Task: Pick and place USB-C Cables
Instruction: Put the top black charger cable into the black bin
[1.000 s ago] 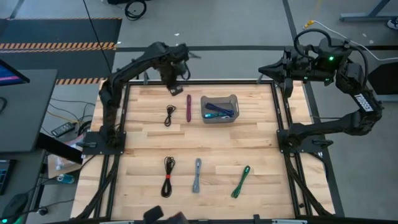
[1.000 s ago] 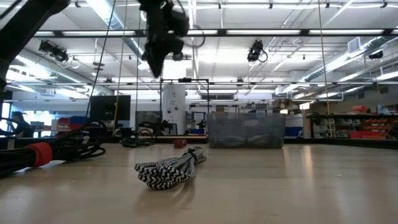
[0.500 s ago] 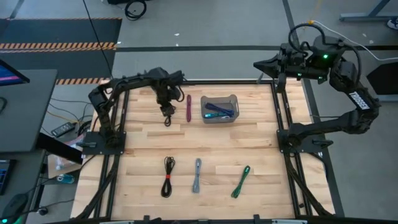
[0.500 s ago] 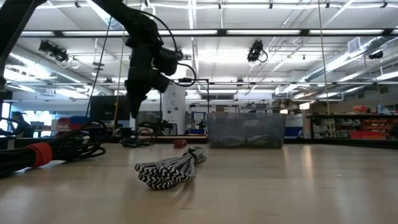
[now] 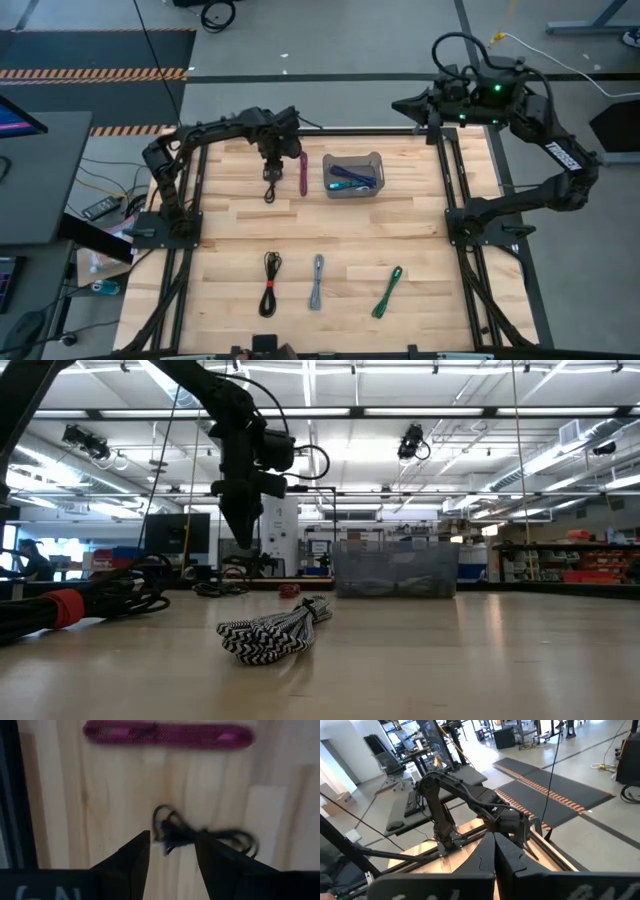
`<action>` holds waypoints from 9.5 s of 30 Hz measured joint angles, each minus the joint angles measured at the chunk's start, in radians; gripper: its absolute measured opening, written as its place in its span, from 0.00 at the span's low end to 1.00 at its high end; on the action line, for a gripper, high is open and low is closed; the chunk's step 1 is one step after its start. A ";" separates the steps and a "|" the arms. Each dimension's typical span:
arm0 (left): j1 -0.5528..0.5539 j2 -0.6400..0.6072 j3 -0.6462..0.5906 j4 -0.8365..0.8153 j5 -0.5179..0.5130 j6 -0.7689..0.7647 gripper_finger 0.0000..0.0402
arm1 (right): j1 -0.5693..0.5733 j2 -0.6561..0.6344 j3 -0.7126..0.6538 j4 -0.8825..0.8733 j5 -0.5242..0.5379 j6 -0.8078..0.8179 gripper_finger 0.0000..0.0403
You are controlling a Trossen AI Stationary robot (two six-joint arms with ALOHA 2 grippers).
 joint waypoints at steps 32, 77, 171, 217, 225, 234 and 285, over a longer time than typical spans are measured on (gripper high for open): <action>0.061 0.071 -0.001 -0.083 0.151 0.040 0.41 | 0.001 0.001 0.000 0.066 -0.009 0.030 0.00; 0.082 0.143 0.000 -0.058 0.160 0.012 0.35 | 0.001 0.000 0.000 0.112 -0.053 0.021 0.00; -0.257 0.290 0.911 0.103 -0.161 -0.533 0.01 | 0.124 -0.001 -0.022 -0.355 0.702 0.026 0.00; -0.352 -0.072 0.911 -0.150 -0.450 -0.599 0.01 | 0.032 0.133 -0.416 0.517 -0.031 0.012 0.39; -0.351 -0.072 0.911 -0.137 -0.450 -0.594 0.01 | 0.032 0.130 -0.416 0.512 -0.031 0.011 0.45; -0.352 -0.071 0.911 -0.138 -0.440 -0.599 0.01 | 0.031 0.204 -0.416 0.581 -0.054 0.011 0.48; -0.474 -0.100 0.908 -0.152 -0.329 -0.582 0.02 | -0.099 0.038 -0.413 0.423 -0.161 -0.089 0.02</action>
